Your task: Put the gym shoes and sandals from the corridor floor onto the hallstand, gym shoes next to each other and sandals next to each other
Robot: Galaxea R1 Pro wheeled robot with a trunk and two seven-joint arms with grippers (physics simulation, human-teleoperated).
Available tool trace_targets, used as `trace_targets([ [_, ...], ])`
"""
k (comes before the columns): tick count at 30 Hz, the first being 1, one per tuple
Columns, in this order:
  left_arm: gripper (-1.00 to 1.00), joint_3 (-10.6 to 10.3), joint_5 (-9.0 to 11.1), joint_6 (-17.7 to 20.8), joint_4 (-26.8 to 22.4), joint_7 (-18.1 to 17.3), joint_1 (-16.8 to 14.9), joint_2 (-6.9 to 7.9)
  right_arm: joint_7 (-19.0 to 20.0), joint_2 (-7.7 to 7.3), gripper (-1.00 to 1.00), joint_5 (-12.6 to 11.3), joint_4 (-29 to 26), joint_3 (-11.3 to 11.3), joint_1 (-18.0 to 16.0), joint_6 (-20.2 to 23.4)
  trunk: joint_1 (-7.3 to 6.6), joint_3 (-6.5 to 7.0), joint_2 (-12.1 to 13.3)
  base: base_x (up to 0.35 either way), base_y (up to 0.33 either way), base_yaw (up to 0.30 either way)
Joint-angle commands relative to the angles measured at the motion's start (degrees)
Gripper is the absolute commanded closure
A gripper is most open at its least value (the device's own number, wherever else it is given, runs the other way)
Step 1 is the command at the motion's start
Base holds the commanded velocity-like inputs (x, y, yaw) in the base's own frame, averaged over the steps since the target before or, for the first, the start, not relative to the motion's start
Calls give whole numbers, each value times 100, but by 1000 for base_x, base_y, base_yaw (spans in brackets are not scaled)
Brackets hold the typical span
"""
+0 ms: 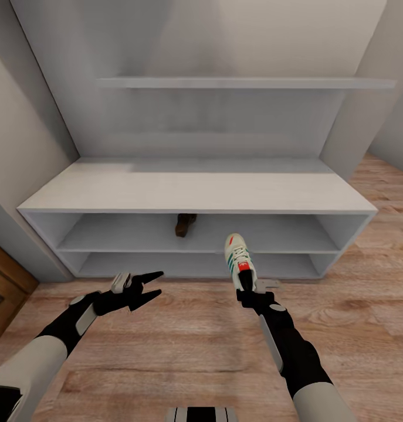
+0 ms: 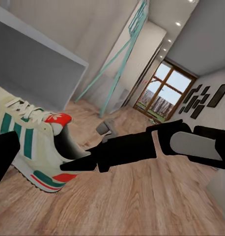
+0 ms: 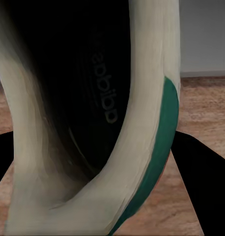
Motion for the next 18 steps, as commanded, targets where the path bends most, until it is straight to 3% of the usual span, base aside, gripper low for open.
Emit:
trace_targets([
  [1, -100, -48, 55, -54, 46, 4, -6, -50, -36, -1, 100, -4, -10, 10, -1, 34, 2, -5, -2, 290, 115, 0],
  [5, -100, -63, 20, -212, 565, 6, -3, -343, -37, -1, 100, 3, -11, 9, 1, 34, 2, -5, -2, 167, 52, 0],
  [8, -100, -66, 27, -411, 787, -6, -1, -452, -37, -1, 100, 6, -11, 8, 1, 34, 2, -5, -2, 43, 13, 0],
  [13, -100, -67, 30, -456, 1031, -39, -3, -475, -37, -1, 100, 18, -16, 4, -1, 34, 2, -5, -2, 27, 2, 0],
  [18, -100, -67, 30, -452, 1081, -48, -6, -477, -37, -1, 100, 18, -16, 3, 1, 34, 2, -5, -2, 247, 0, 0],
])
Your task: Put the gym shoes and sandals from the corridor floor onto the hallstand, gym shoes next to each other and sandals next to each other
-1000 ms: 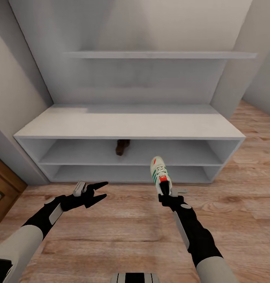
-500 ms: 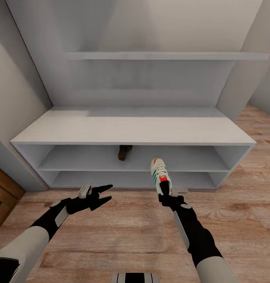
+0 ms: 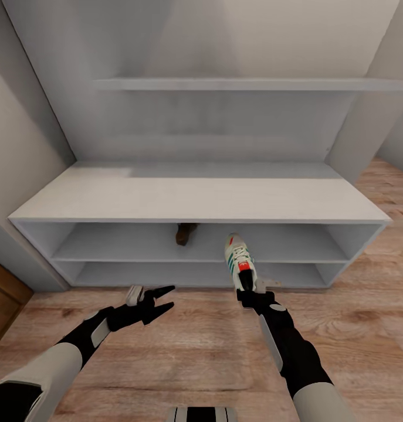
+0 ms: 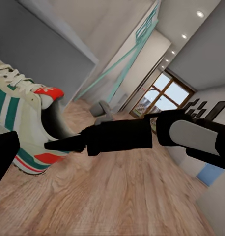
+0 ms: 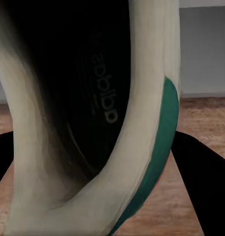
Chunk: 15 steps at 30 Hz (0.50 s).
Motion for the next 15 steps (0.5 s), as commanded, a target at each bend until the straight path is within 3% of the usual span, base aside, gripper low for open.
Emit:
trace_targets([
  [1, -100, -48, 57, -58, 9, -1, -5, 3, -35, -1, 100, 0, -10, 11, -2, 33, 2, -5, -2, 319, 0, 0],
  [10, -100, -56, 57, -57, 236, 7, -2, -7, -30, -1, 100, -13, -4, 11, -3, 33, 2, -5, -2, 327, 0, 0],
  [15, -100, -61, 57, -57, 256, 1, 1, -19, -34, -2, 100, -17, 4, 5, -2, 33, 2, -5, -2, 130, 0, 0],
])
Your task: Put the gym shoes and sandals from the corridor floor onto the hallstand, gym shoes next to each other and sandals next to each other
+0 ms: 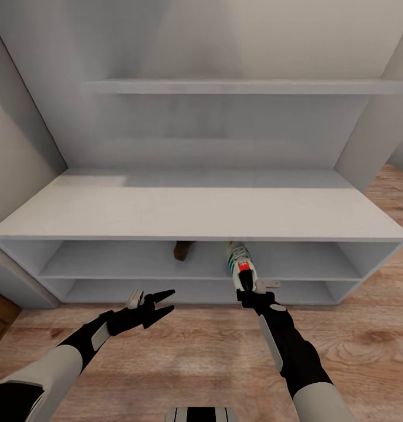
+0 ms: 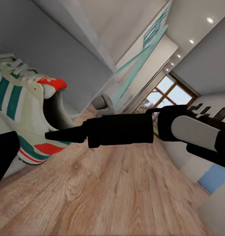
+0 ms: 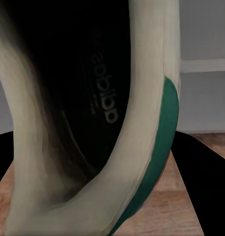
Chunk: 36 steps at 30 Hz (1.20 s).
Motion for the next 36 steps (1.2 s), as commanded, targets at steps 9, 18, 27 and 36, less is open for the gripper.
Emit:
trace_targets([
  [9, -100, -52, 48, -64, 387, -2, -3, -319, -34, 0, 100, -8, -7, 2, -2, 33, -1, -4, -2, 9, 0, 0],
  [18, -100, -56, 48, -59, 469, -4, -3, -348, -33, 0, 100, -13, -5, 2, -2, 33, -1, -4, -2, 187, 0, 0],
  [27, -100, -70, 30, -58, 783, -10, -3, -495, -35, 0, 100, -15, -5, 2, -3, 33, -1, -4, -2, 35, 0, 0],
  [36, -100, -94, 31, -58, 805, -30, -3, -511, -29, -1, 100, -9, -5, 0, -2, 33, -1, -4, -2, 139, 65, 0],
])
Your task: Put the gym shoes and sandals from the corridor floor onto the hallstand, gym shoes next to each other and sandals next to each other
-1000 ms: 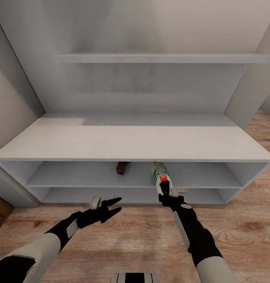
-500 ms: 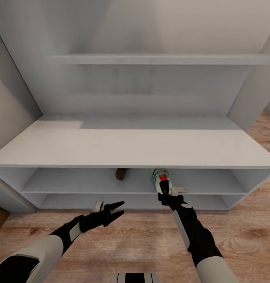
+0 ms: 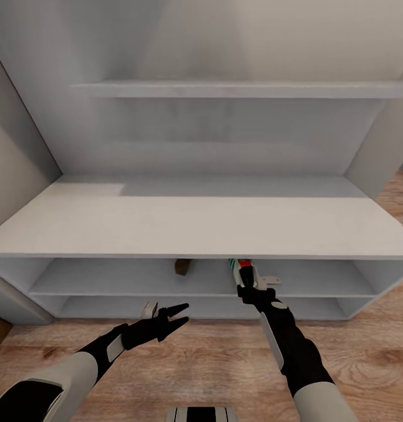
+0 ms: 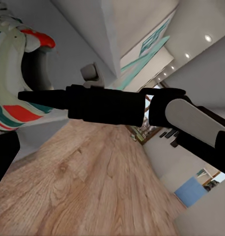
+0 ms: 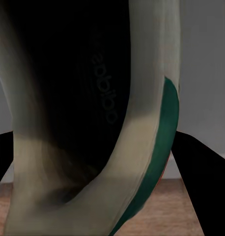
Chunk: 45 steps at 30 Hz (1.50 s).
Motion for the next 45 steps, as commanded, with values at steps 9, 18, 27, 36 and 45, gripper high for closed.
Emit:
trace_targets([
  [9, -100, -59, -162, -59, 150, -4, -4, 1, -36, 0, 100, -4, 198, 9, 0, 33, 1, -5, -1, 6, 3, 0],
  [18, -100, -60, -226, -59, 154, -4, -4, 1, -34, 0, 100, -8, 198, 9, 0, 33, 1, -5, -1, 145, 0, 0],
  [27, -100, -60, -228, -59, 154, -4, -4, 1, -36, -6, -100, -2, 198, 9, 0, 33, 1, -5, -1, 21, 0, 0],
  [36, -100, -60, -228, -59, 154, -4, -4, 1, -32, -3, -100, -9, 189, 1, 0, 33, 1, -5, -1, 0, 0, 0],
  [45, -100, -58, -228, -59, 154, -4, -4, 1, -29, 0, -100, -17, 172, 0, 0, 33, 1, -5, -1, -217, 0, 0],
])
